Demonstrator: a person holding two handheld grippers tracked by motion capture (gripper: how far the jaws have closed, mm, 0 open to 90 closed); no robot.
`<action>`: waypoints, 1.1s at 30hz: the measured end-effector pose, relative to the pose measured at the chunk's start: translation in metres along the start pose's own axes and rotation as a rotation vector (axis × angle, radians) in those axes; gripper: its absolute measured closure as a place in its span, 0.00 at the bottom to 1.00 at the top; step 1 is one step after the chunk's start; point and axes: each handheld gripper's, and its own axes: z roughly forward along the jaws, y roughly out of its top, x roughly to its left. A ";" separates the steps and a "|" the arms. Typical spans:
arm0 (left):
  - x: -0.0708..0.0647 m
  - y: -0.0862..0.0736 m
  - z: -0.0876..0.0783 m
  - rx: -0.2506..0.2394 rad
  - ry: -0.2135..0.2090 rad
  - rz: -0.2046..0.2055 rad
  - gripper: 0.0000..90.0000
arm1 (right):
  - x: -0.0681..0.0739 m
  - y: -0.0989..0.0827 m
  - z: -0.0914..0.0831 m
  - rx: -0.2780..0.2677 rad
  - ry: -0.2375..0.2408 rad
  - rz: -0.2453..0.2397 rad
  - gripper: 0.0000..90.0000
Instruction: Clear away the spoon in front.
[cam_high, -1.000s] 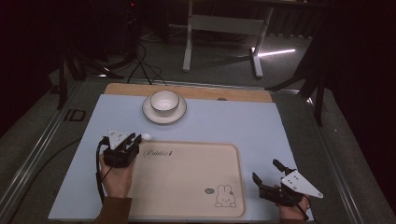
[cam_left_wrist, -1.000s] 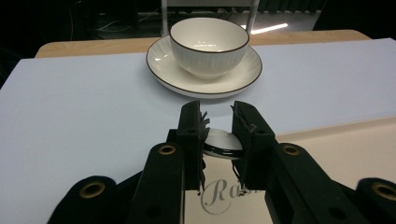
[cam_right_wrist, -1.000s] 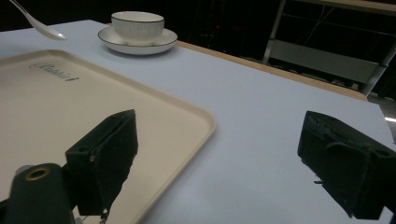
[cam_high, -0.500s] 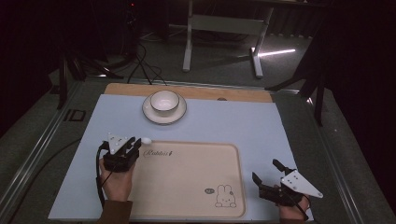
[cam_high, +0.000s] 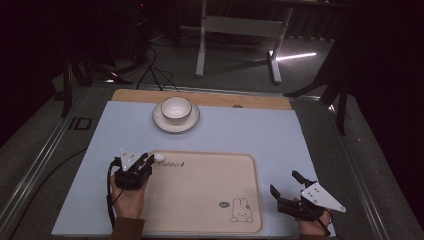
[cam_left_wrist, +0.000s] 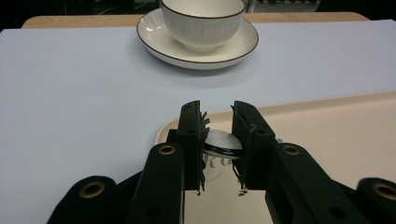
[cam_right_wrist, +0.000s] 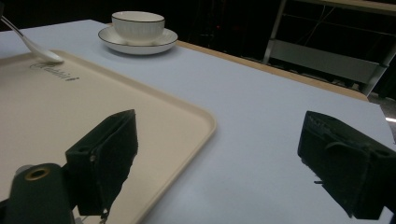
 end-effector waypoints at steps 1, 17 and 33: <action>0.000 -0.001 0.000 -0.002 0.000 -0.001 0.82 | 0.000 0.000 0.000 0.001 0.001 -0.001 0.13; 0.001 -0.021 -0.001 0.050 -0.028 0.003 0.81 | 0.000 0.000 0.000 0.005 0.001 -0.004 0.13; 0.003 -0.036 0.000 0.110 -0.057 -0.010 0.81 | 0.001 0.000 0.000 0.011 0.001 -0.009 0.13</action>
